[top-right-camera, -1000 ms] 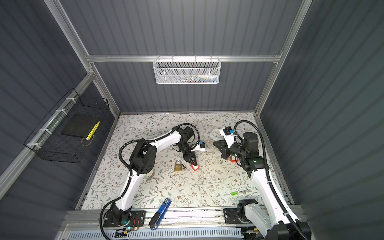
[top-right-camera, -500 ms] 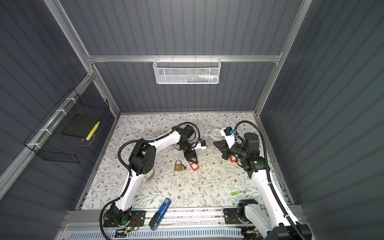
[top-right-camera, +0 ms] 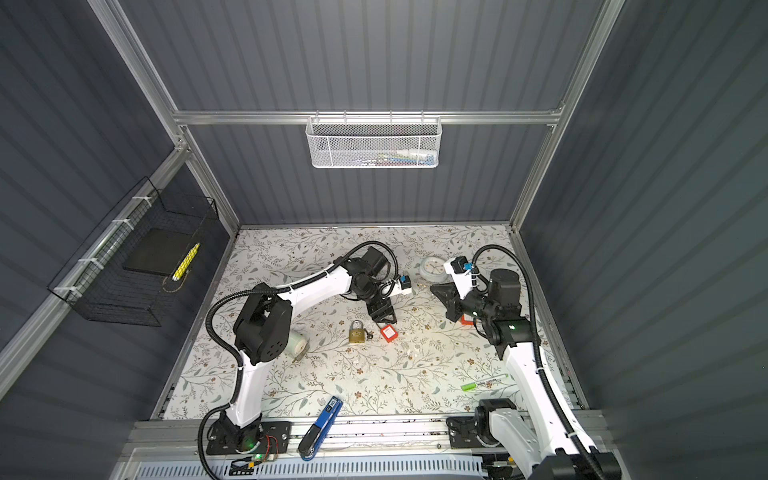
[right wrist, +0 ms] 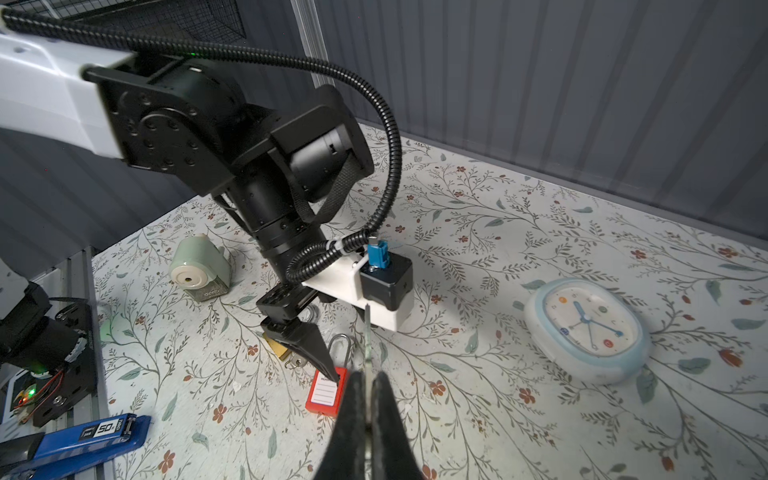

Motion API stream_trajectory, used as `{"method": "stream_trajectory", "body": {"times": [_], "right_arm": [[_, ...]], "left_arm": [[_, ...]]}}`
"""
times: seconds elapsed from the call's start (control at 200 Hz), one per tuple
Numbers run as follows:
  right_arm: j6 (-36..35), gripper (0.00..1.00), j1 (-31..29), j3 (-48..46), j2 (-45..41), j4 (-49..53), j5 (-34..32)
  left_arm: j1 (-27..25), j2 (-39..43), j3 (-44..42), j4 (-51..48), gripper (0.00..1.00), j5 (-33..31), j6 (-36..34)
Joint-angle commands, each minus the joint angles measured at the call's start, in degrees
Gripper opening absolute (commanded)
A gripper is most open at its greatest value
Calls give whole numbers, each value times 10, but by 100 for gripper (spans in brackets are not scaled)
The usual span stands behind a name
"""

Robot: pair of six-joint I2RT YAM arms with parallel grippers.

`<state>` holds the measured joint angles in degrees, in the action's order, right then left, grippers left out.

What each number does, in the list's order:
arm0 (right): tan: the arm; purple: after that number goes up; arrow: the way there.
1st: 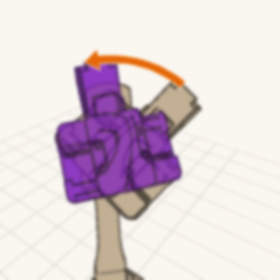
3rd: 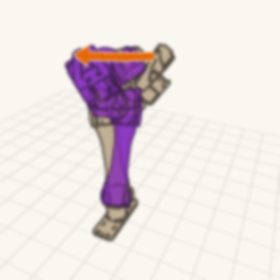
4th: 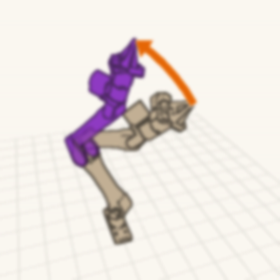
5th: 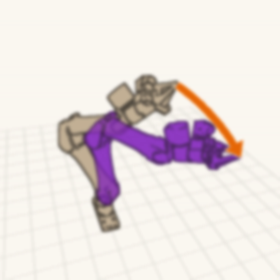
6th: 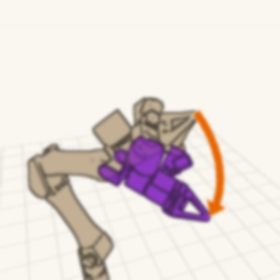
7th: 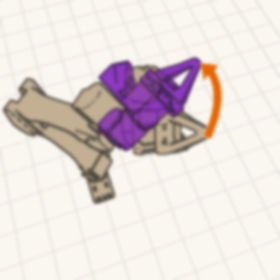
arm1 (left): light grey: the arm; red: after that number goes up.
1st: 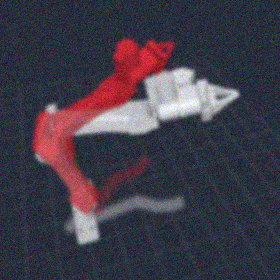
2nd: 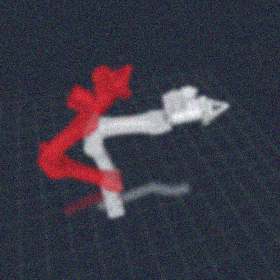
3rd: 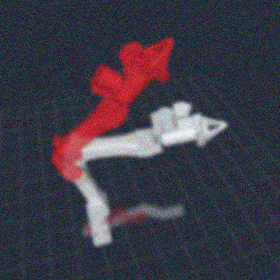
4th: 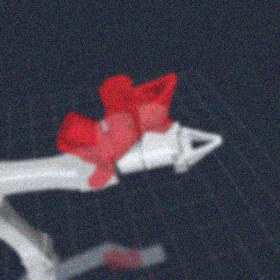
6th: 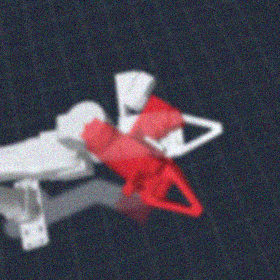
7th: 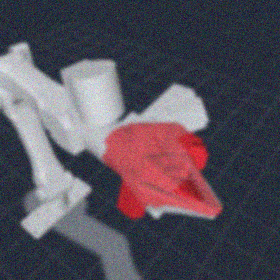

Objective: Lock with the key

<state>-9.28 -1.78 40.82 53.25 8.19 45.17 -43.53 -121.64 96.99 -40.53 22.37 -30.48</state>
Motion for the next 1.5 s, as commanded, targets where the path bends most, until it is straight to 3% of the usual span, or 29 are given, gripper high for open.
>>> {"method": "stream_trajectory", "body": {"times": [0.0, 0.195, 0.675, 0.96, 1.206, 1.491], "right_arm": [[4, 0, 13, -6, -8, -9, 5], [30, 0, 33, -24, -11, -39, 24], [34, 0, 40, -30, -15, -42, 31], [34, 0, 41, -31, -10, -43, 33], [37, 0, 40, -33, -8, -44, 36], [33, 0, 41, -35, -8, -41, 36]], "left_arm": [[-23, 27, -30, 38, 76, -68, 18], [-48, 34, -55, 47, 81, -134, 30], [-71, 30, -66, 23, 87, -195, 24], [-70, 34, -65, 7, 90, -188, 20], [-74, 61, -75, 68, 91, -126, 52], [-81, 41, -65, 32, 91, -136, 47]]}}
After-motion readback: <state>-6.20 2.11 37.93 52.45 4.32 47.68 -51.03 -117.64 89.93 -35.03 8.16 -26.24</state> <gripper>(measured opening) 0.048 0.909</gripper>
